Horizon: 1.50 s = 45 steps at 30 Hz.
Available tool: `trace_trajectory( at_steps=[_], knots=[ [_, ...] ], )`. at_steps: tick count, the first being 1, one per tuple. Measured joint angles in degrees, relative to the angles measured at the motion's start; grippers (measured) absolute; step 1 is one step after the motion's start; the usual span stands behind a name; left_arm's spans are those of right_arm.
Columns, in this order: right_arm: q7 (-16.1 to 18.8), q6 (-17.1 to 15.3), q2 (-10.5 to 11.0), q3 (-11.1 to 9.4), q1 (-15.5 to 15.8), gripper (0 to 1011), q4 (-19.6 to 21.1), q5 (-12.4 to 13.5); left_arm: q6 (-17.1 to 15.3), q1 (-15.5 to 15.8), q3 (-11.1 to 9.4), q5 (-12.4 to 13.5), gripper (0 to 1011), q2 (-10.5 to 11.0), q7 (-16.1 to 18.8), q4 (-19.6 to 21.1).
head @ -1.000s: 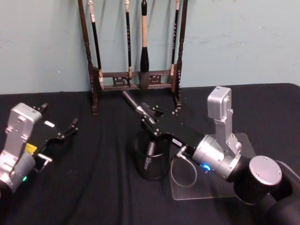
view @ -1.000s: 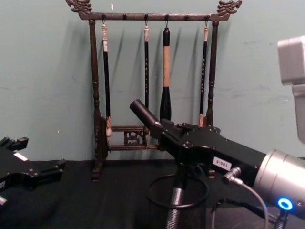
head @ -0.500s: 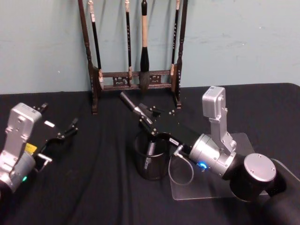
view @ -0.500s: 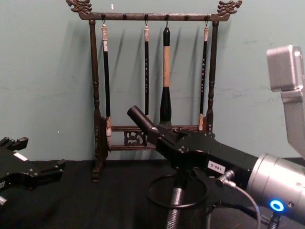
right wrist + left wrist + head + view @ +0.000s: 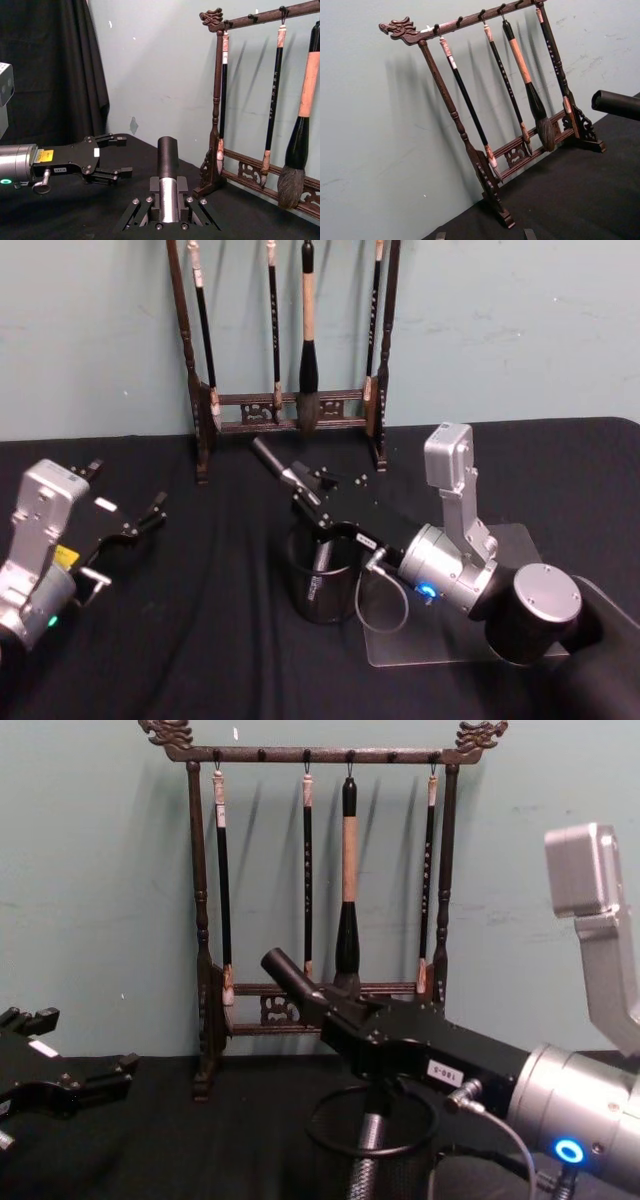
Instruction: Pick up the water-based marker from the table and place it into the pen holder.
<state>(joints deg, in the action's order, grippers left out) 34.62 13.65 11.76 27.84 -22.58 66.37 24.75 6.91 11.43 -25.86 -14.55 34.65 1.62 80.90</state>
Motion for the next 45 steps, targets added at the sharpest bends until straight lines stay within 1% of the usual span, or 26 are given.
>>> trace_trajectory(
  at_steps=[16, 18, 19, 21, 22, 25, 28, 31, 33, 34, 36, 37, 39, 42, 45],
  knots=[
    [-0.02, -0.14, -0.11, 0.16, -0.17, 199, -0.30, -0.15, 0.00, 0.00, 0.00, 0.00, 1009, 0.00, 0.00, 0.01],
    [-0.03, -0.14, -0.10, 0.14, -0.17, 233, -0.30, -0.16, 0.00, 0.00, 0.00, 0.00, 1009, 0.00, 0.00, 0.00],
    [-0.03, -0.14, -0.10, 0.14, -0.17, 233, -0.30, -0.16, 0.00, 0.00, 0.00, 0.00, 1009, 0.00, 0.00, 0.00],
    [-0.03, -0.14, -0.09, 0.13, -0.16, 335, -0.29, -0.15, 0.00, 0.00, 0.00, 0.00, 1009, 0.00, 0.00, 0.00],
    [-0.03, -0.14, -0.09, 0.13, -0.16, 335, -0.29, -0.15, 0.00, 0.00, 0.00, 0.00, 1009, 0.00, 0.00, 0.00],
    [-0.03, -0.13, -0.09, 0.11, -0.14, 453, -0.29, -0.15, 0.00, 0.00, 0.00, 0.00, 1009, 0.00, 0.00, 0.00],
    [-0.03, -0.13, -0.09, 0.10, -0.13, 533, -0.27, -0.15, 0.00, 0.00, 0.00, 0.00, 1009, 0.00, 0.00, 0.01],
    [-0.03, -0.13, -0.09, 0.09, -0.11, 676, -0.25, -0.15, 0.00, 0.00, 0.00, 0.00, 1008, 0.00, 0.00, 0.01],
    [-0.03, -0.13, -0.09, 0.09, -0.11, 686, -0.24, -0.15, 0.00, 0.00, 0.00, 0.00, 1009, 0.00, 0.00, 0.00],
    [-0.03, -0.13, -0.09, 0.10, -0.11, 769, -0.23, -0.15, 0.00, 0.00, 0.00, 0.00, 1009, 0.00, 0.00, 0.00],
    [-0.03, -0.13, -0.09, 0.09, -0.11, 863, -0.23, -0.15, 0.00, 0.00, 0.00, 0.00, 1009, 0.00, 0.00, 0.00],
    [-0.03, -0.13, -0.09, 0.09, -0.11, 872, -0.23, -0.15, 0.00, 0.00, 0.00, 0.00, 1009, 0.00, 0.00, 0.00],
    [-0.03, -0.13, -0.09, 0.10, -0.11, 942, -0.23, -0.15, 0.00, 0.00, 0.00, 0.00, 1009, 0.00, 0.00, 0.00],
    [-0.18, -0.50, 0.44, -0.09, 0.26, 1002, 0.67, -0.14, 0.00, 0.00, 0.00, 0.00, 1009, 0.00, 0.00, 0.00],
    [-0.39, -0.86, 0.86, -0.28, 0.58, 1002, 1.39, -0.13, 0.00, 0.00, 0.00, 0.00, 1009, 0.00, 0.00, 0.00]
  ],
)
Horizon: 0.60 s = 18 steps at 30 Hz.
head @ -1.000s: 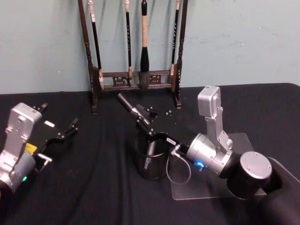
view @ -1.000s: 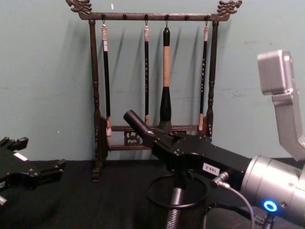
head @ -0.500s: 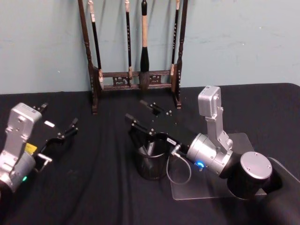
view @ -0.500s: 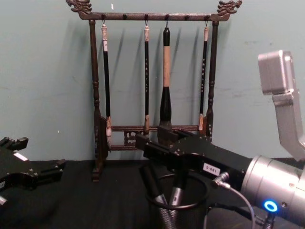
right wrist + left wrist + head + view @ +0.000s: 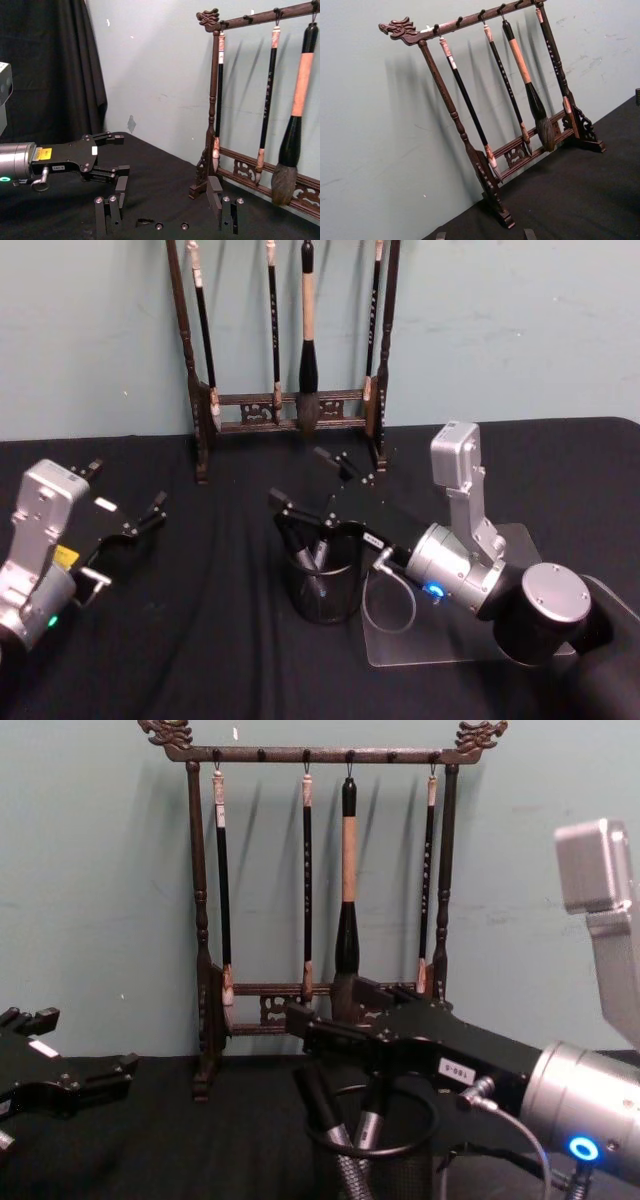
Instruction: Pick up the water-based marker from the table and place it into the pen holder.
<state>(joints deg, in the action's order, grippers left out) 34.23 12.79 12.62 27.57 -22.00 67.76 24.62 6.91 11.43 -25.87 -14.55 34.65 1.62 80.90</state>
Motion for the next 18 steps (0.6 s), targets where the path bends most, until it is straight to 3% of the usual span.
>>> trace_trajectory(
  at_steps=[18],
  knots=[
    [-3.91, -1.09, 3.38, -2.84, 3.86, 1002, 6.06, -0.79, 0.00, 0.00, 0.00, 0.00, 1009, 0.00, 0.00, 0.00]
  ],
)
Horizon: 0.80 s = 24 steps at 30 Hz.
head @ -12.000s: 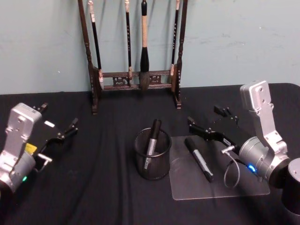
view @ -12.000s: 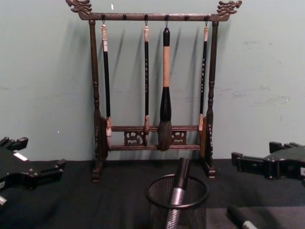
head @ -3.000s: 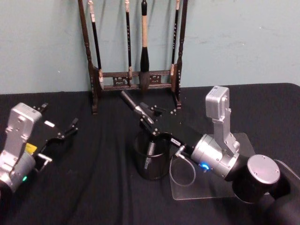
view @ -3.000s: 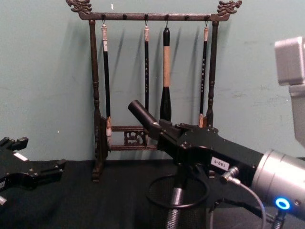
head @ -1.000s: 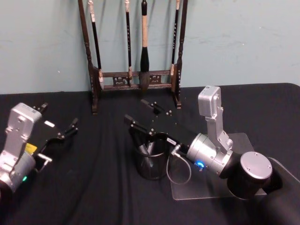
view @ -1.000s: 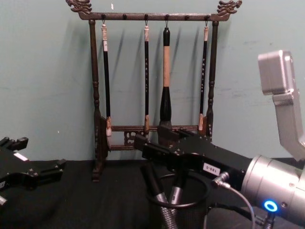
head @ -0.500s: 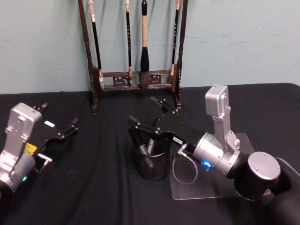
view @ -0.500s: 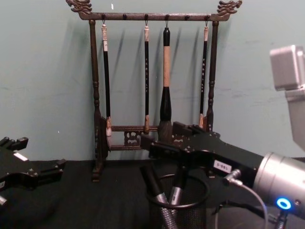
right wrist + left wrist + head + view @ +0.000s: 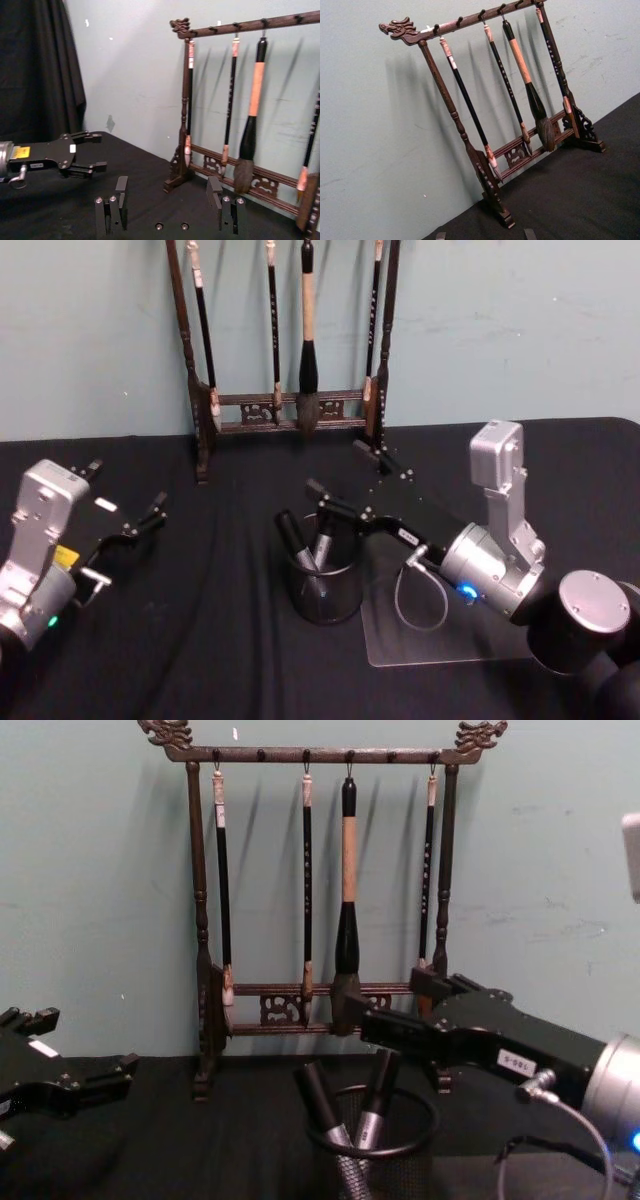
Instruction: Pick up the water-based marker from the table and place it into the pen holder.
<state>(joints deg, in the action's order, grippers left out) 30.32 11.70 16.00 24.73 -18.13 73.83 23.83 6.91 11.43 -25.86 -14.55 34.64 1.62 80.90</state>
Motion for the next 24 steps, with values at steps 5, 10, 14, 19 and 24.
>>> trace_trajectory(
  at_steps=[5, 10, 14, 19, 24],
  knots=[
    [-1.71, 0.63, 0.11, -1.26, 1.30, 1002, 0.89, -0.34, 0.00, 0.00, 0.00, 0.00, 1009, 0.00, 0.00, 0.00],
    [-3.45, 0.61, 0.04, -2.27, 2.30, 1002, 1.50, -0.95, 0.00, 0.00, 0.00, 0.00, 1009, 0.00, 0.00, 0.00],
    [-5.70, 0.19, -0.07, -3.20, 3.29, 1002, 2.12, -2.33, 0.00, 0.00, 0.00, 0.00, 1009, 0.00, 0.00, 0.00],
    [-9.58, -0.59, -0.65, -4.92, 4.50, 1002, 2.83, -4.54, 0.00, 0.00, 0.00, 0.00, 1009, 0.00, 0.00, 0.00],
    [-11.93, -1.40, -1.32, -6.42, 5.26, 1002, 2.96, -5.67, 0.00, 0.00, 0.00, 0.00, 1009, 0.00, 0.00, 0.00]
  ],
)
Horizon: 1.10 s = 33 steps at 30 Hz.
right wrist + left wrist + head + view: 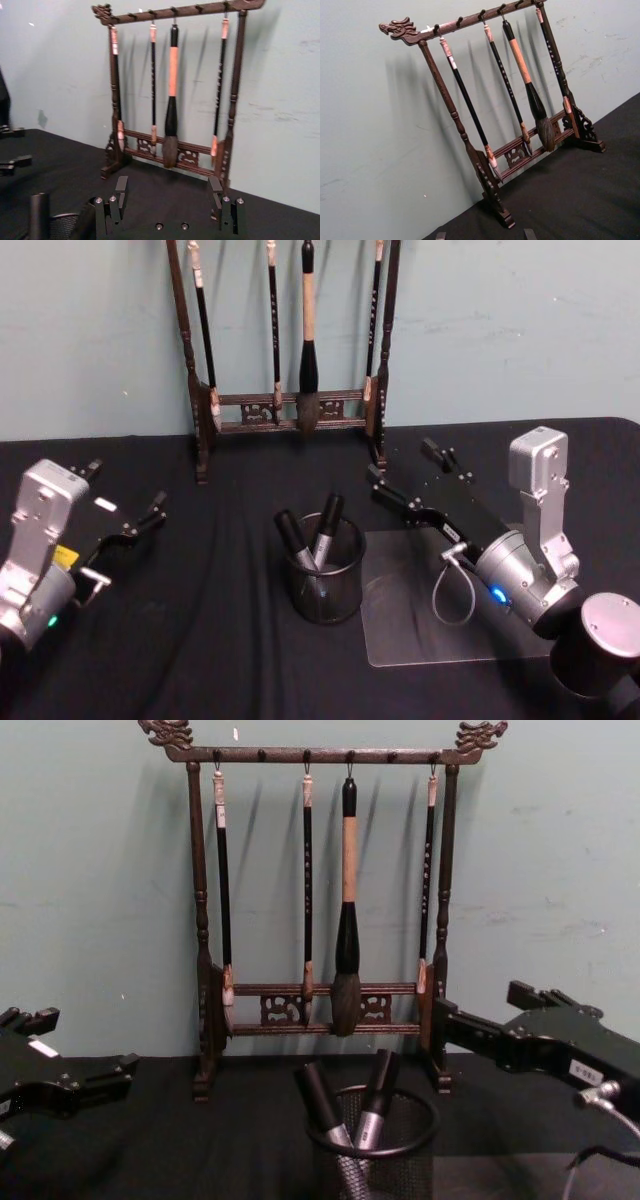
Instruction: Pick up the water-based marker from the table and place it into the pen holder.
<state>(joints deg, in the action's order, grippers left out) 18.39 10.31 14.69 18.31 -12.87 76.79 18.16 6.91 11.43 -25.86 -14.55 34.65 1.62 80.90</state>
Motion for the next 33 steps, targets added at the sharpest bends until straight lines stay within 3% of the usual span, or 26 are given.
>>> trace_trajectory(
  at_steps=[15, 33],
  knots=[
    [-1.39, -1.43, -1.90, -2.36, 0.46, 1002, -3.19, -2.23, 0.00, 0.00, 0.00, 0.00, 1009, 0.00, 0.00, 0.00],
    [-0.57, -0.40, -3.58, -3.52, 0.31, 1002, -6.87, -3.55, 0.00, 0.00, 0.00, 0.00, 1009, 0.00, 0.00, 0.00]
  ],
)
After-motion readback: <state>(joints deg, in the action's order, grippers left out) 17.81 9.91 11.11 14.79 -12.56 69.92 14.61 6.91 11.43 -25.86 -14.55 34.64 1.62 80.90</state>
